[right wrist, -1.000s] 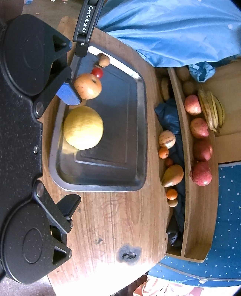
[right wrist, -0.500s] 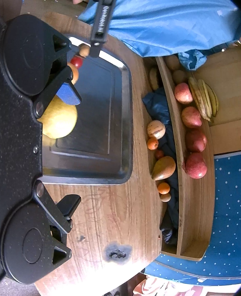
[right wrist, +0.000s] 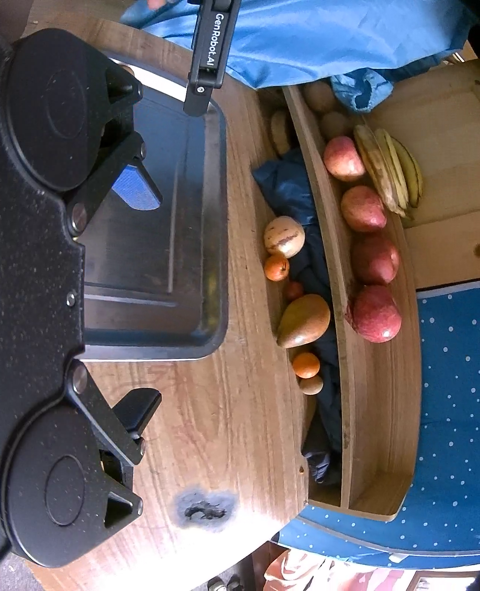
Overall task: Organize fruits
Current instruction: 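Reach both tools forward under the shelf toward the speckled fruit and tangerine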
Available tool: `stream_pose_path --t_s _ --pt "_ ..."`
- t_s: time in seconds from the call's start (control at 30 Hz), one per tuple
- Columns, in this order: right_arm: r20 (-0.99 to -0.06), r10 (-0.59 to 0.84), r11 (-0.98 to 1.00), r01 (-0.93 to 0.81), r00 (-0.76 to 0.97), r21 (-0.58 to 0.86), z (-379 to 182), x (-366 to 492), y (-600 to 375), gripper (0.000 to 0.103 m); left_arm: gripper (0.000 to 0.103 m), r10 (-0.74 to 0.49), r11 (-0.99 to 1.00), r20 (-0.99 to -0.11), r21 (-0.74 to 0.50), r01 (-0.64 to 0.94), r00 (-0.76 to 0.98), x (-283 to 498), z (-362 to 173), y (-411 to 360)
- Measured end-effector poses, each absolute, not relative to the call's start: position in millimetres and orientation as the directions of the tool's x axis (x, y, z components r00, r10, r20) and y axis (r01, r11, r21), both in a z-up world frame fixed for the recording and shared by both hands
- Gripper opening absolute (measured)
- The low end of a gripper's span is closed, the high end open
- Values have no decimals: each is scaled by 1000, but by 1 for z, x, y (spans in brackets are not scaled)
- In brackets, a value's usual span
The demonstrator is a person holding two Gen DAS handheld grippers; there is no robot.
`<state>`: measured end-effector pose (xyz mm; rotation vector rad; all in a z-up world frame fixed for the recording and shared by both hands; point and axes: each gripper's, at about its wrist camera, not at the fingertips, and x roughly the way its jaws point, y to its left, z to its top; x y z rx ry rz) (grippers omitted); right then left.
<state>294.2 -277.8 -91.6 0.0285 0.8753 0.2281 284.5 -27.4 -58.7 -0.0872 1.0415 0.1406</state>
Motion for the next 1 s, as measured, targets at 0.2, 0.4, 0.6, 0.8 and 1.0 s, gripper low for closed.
stream_pose_path --t_s 0.2,0.4,0.6,0.8,1.0 --pt "-762 202 977 -177 615 117 -96 308 -272 102 102 49 991 -865 -18 -129 499 310 -61 -31" --pt "-764 166 983 -168 623 76 -101 324 -266 102 102 11 996 -865 -37 -85 502 337 -63 -40" --pt "-768 128 988 -149 628 43 -106 336 -262 102 102 -26 997 -869 -59 -51 494 362 -68 -46" --pt "-778 96 992 -127 620 21 -111 346 -259 102 102 -59 996 -872 -87 -35 485 383 -73 -45" --pt "-777 75 990 -141 625 -18 -114 360 -251 102 102 -130 984 -871 -172 -45 474 402 -77 -41"
